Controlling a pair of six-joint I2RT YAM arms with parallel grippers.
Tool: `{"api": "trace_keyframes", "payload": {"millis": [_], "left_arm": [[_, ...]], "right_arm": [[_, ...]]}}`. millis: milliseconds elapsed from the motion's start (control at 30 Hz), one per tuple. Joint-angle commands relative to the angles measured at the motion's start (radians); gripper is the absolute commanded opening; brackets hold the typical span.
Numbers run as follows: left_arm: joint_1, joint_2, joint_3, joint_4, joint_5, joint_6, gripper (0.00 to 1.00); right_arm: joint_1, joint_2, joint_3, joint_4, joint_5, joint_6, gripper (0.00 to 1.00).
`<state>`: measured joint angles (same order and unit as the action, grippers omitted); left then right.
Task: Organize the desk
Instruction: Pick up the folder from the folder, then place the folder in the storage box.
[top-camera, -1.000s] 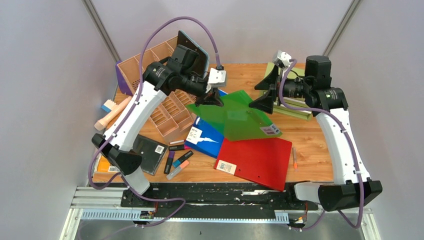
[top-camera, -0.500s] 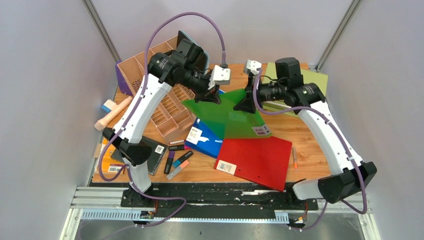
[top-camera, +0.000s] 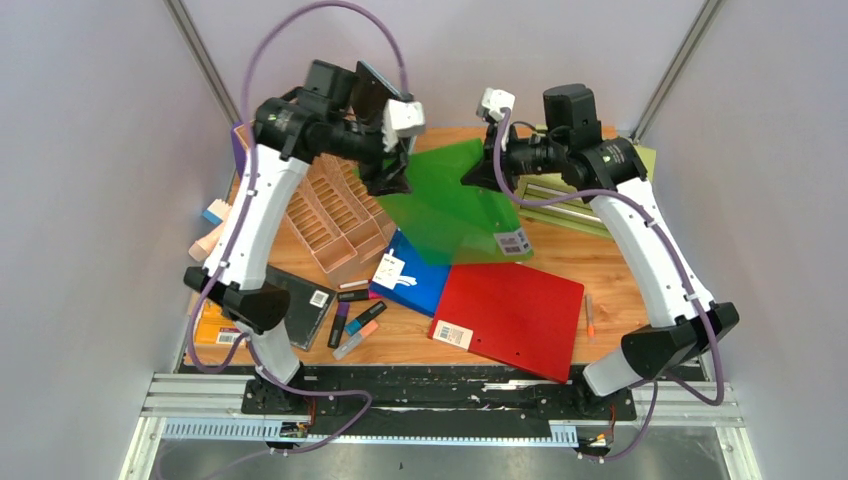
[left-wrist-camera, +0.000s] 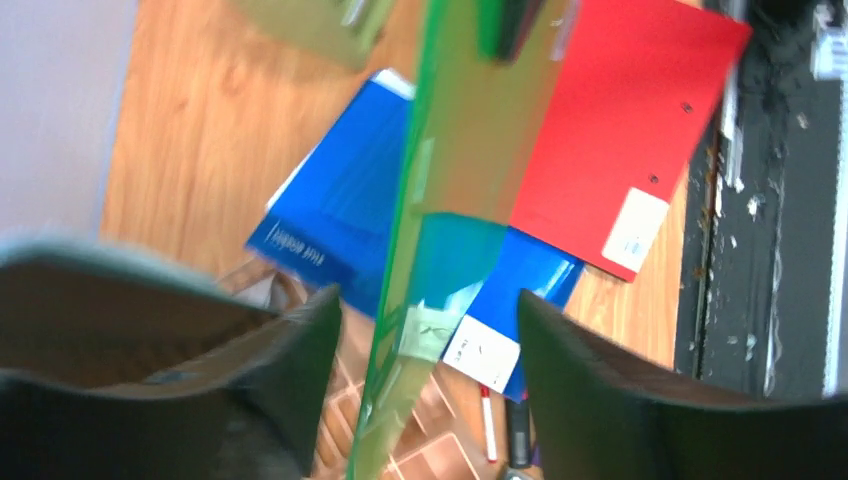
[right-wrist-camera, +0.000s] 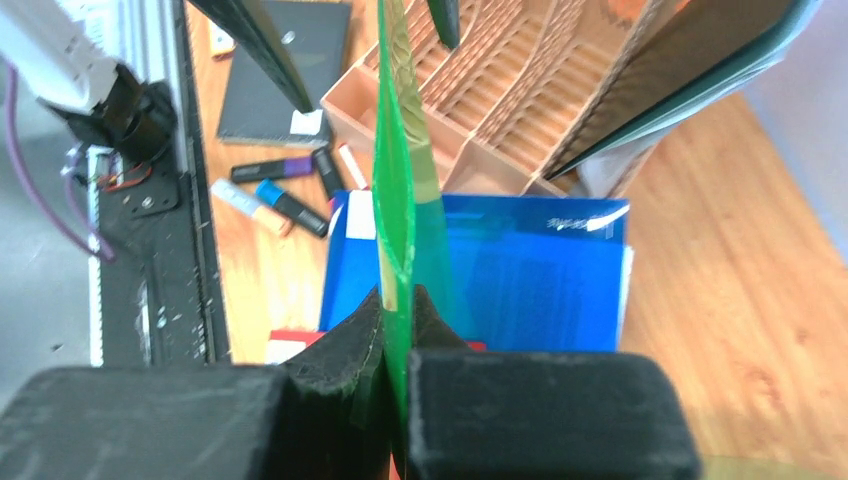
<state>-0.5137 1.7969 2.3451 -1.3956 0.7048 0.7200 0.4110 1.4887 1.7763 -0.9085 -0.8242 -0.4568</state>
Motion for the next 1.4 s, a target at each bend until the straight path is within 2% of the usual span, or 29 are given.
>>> {"api": "trace_keyframes", "payload": {"millis": [0, 67, 267, 400, 500, 733, 1100, 1367], "left_arm": [[0.17, -0.142, -0.033, 0.146, 0.01, -0.186, 0.9], [0.269, -0.187, -0.07, 0.259, 0.019, -0.271, 0.99], [0.6, -0.267, -0.163, 0.473, 0.054, -0.545, 1.0], [0.696, -0.279, -0.222, 0.526, 0.083, -0.623, 1.0], [0.703, -0.29, -0.273, 0.541, 0.061, -0.613, 1.0], [0.704, -0.34, -0.396, 0.626, 0.019, -0.624, 1.0], [0.704, -0.391, -0.502, 0.673, -0.006, -0.59, 1.0], [0.704, -0.451, -0.594, 0.687, -0.036, -0.514, 1.0]], "right_arm": [[-0.005, 0.057, 0.191, 0.089, 0.039, 0.106, 0.0], [-0.005, 0.105, 0.291, 0.11, 0.063, 0.165, 0.0], [0.027, 0.2, 0.411, 0.269, 0.161, 0.282, 0.0], [0.043, 0.242, 0.414, 0.421, 0.182, 0.372, 0.0], [0.055, 0.313, 0.475, 0.482, 0.21, 0.446, 0.0], [0.118, 0.434, 0.519, 0.63, 0.325, 0.449, 0.0], [0.206, 0.551, 0.605, 0.73, 0.59, 0.414, 0.0], [0.233, 0.621, 0.613, 0.783, 0.657, 0.496, 0.0]]}}
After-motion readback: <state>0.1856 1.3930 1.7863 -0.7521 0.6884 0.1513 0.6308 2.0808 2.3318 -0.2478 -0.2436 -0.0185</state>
